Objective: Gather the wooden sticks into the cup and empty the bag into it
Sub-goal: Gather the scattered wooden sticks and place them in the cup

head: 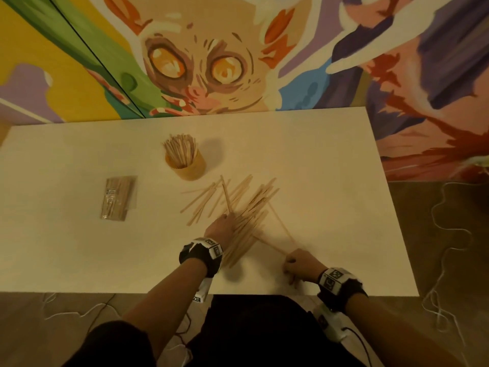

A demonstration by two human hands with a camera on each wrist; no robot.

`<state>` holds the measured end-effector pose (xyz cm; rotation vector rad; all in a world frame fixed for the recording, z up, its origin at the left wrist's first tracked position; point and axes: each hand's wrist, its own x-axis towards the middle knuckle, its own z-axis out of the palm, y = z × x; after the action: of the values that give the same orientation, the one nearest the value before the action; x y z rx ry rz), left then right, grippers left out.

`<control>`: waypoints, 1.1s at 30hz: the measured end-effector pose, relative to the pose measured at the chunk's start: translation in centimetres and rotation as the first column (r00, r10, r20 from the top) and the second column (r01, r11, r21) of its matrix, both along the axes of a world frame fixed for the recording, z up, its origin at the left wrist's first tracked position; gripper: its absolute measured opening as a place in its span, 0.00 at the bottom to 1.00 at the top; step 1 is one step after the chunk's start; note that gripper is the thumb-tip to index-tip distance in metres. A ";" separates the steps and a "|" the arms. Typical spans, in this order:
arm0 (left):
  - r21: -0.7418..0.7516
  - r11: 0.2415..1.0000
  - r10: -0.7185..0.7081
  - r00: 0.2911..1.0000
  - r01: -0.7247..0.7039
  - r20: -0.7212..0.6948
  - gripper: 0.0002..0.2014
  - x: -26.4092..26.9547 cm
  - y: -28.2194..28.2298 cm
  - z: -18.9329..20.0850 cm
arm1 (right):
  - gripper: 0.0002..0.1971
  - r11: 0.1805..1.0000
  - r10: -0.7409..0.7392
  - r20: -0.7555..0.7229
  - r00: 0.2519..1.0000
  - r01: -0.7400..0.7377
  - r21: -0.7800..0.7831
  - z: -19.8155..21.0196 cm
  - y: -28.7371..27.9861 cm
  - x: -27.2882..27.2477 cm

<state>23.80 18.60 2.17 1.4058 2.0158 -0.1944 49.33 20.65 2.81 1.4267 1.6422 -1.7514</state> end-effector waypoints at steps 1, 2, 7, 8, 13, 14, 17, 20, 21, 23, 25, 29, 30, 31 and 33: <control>0.007 1.000 0.012 1.000 -0.012 0.016 0.18 -0.2 -0.1 0.0 | 0.14 1.000 -0.019 -0.004 1.000 0.019 -0.003 0.2 0.2 0.0; 0.013 1.000 0.020 0.999 -0.020 0.033 0.17 -0.3 -0.3 0.1 | 0.14 0.999 -0.035 -0.011 0.999 0.035 -0.002 0.4 0.5 -0.1; 0.043 0.999 -0.007 0.998 0.005 0.064 0.15 -1.6 -1.2 0.7 | 0.11 0.999 -0.051 -0.057 0.997 0.051 0.000 0.6 1.6 -0.1; 0.038 0.999 0.000 0.997 -0.003 0.080 0.14 -2.0 -1.4 0.8 | 0.11 0.998 -0.055 -0.066 0.996 0.055 0.002 0.6 1.8 -0.2; 0.031 0.997 0.056 0.976 -0.064 0.210 0.10 -3.1 -2.0 2.0 | 0.11 0.991 -0.133 -0.144 0.981 0.134 -0.006 1.4 2.9 -1.8; 0.029 0.997 0.061 0.969 -0.070 0.240 0.09 -3.1 -2.2 2.5 | 0.11 0.985 -0.173 -0.161 0.972 0.174 -0.008 1.6 3.1 -2.3; 0.024 0.996 0.071 0.947 -0.083 0.314 0.09 -2.8 -2.5 3.5 | 0.13 0.955 -0.296 -0.186 0.937 0.283 -0.092 2.2 3.6 -4.4; 0.005 0.991 0.119 0.920 -0.130 0.374 0.08 -2.1 -2.6 4.1 | 0.21 0.901 -0.396 -0.204 0.895 0.336 -0.276 2.6 3.2 -6.9; 0.011 0.993 0.105 0.922 -0.117 0.374 0.10 -1.8 -2.7 4.3 | 0.23 0.879 -0.429 -0.219 0.876 0.348 -0.327 2.7 3.0 -7.7; 0.039 0.996 0.057 0.926 -0.077 0.374 0.12 -0.9 -2.7 4.3 | 0.24 0.821 -0.516 -0.257 0.817 0.388 -0.419 2.8 2.6 -8.9; 0.106 0.993 0.012 0.937 -0.053 0.350 0.11 0.0 -2.9 4.4 | 0.22 0.756 -0.608 -0.279 0.744 0.433 -0.491 3.0 2.6 -9.7; 0.090 0.996 -0.033 0.941 0.003 0.336 0.04 0.7 -2.7 4.6 | 0.22 0.675 -0.712 -0.257 0.654 0.536 -0.507 2.7 2.5 -10.4; 0.070 0.997 -0.036 0.944 0.014 0.328 0.04 0.5 -2.7 4.5 | 0.20 0.666 -0.725 -0.251 0.641 0.559 -0.494 2.5 2.4 -10.4; 0.069 0.998 -0.031 0.944 0.009 0.328 0.06 0.4 -2.7 4.8 | 0.17 0.656 -0.737 -0.247 0.629 0.578 -0.486 2.4 2.4 -10.5; 0.119 0.993 -0.058 0.947 0.021 0.315 0.07 0.4 -2.5 5.0 | 0.12 0.634 -0.761 -0.250 0.599 0.605 -0.481 2.4 2.5 -10.6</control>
<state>24.24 16.10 7.18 1.4455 1.7553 0.1274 38.74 23.18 5.24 1.7122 0.8262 -2.8157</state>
